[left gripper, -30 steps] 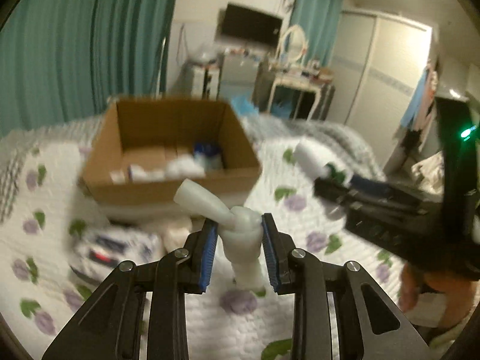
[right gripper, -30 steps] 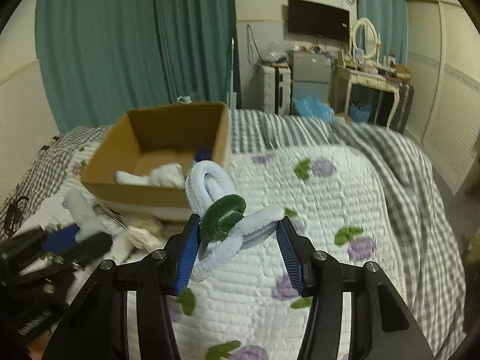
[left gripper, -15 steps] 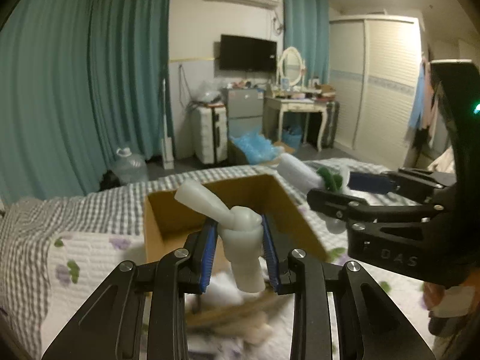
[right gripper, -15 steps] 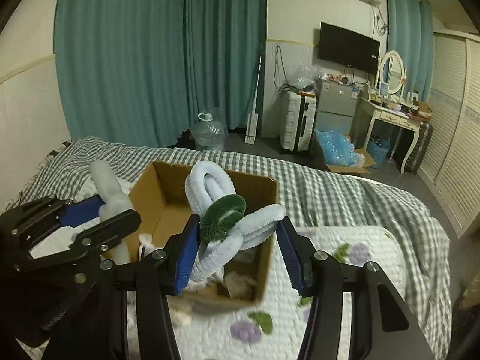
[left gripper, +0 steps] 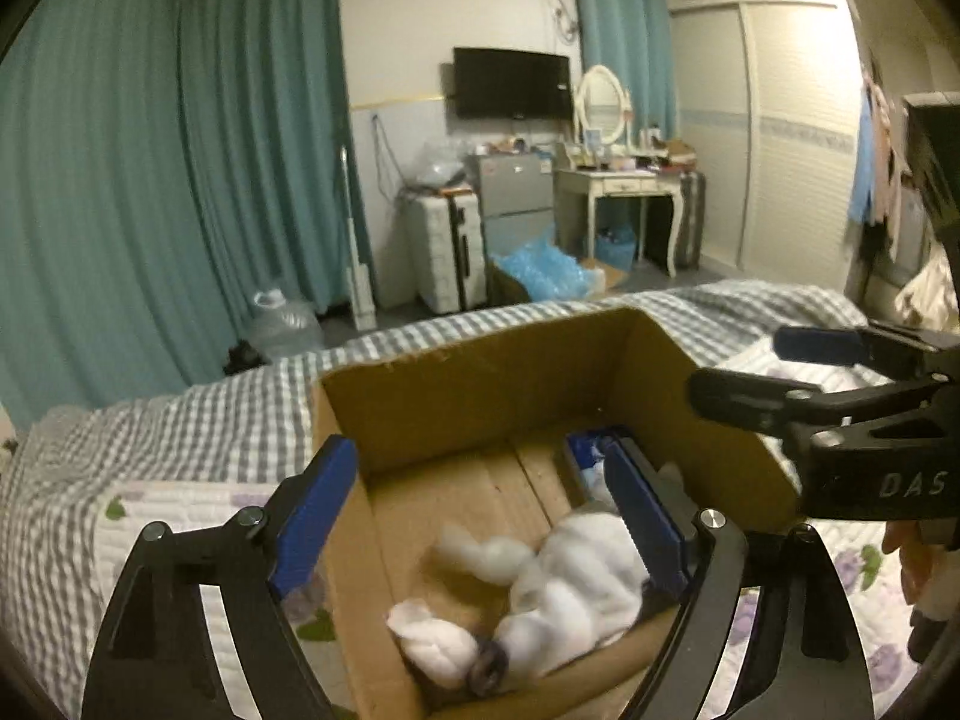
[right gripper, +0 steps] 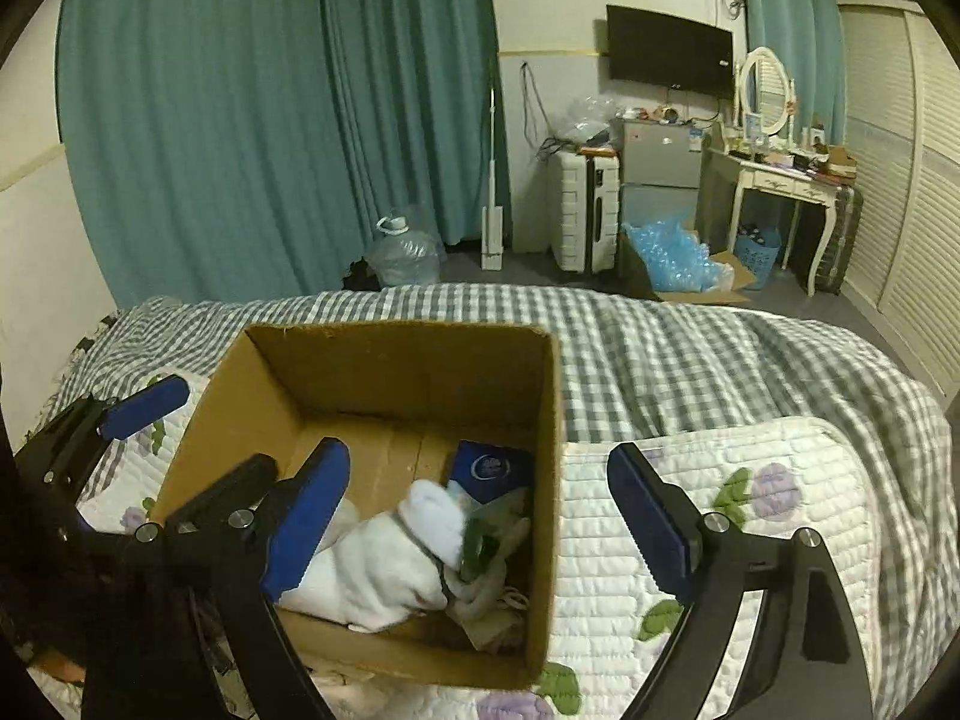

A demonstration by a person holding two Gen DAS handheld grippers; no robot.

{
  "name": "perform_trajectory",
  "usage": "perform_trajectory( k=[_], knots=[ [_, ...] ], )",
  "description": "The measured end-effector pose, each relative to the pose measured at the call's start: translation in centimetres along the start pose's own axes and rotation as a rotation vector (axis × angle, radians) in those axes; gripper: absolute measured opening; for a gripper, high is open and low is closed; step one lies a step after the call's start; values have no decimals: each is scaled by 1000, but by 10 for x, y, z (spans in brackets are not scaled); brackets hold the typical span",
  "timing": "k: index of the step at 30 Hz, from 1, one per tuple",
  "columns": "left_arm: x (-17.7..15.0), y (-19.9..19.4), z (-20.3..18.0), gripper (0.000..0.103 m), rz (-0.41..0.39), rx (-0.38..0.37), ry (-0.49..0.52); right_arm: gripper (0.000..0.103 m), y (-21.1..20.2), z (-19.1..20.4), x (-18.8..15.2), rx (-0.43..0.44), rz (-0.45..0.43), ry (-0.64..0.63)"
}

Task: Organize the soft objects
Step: 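Carry both items into the box and open both tools, then grasp the floral tissue box with the right tool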

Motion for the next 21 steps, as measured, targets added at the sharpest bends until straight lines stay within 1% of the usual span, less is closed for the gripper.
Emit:
perform_trajectory(
  k=[3,6,7,9,10,11,14,18,21],
  knots=[
    [5,-14,10,86,-3,-4,-41,91,-28,4,5,-12,-21,-15],
    [14,-38,22,86,-19,5,-72,93,-64,17,12,-35,-42,-55],
    [19,-53,26,86,-28,19,-76,94,-81,24,14,-44,-59,-73],
    [25,-71,34,86,-43,39,-76,95,-104,34,16,-49,-77,-93],
    [27,-87,40,89,-57,52,-75,95,-115,41,16,-49,-82,-100],
    [28,-99,43,93,-69,64,-75,95,-126,48,16,-47,-84,-107],
    [24,-127,55,93,-87,79,-70,95,-150,70,8,-38,-85,-123],
    [6,-145,73,93,-64,79,-80,95,-158,95,-16,-27,-56,-136],
    [-22,-148,86,93,-30,72,-90,95,-142,112,-47,-4,-10,-126]
  ],
)
Point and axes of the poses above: each gripper's, at about its wrist camera, not at the fingertips, and y roughly the way its jaws point, z to its left, x to its top, the point moved 5 cm from there along y, roughly the way its jaws point, and after that the axes turned 6 degrees about x, right-handed, at the moved point
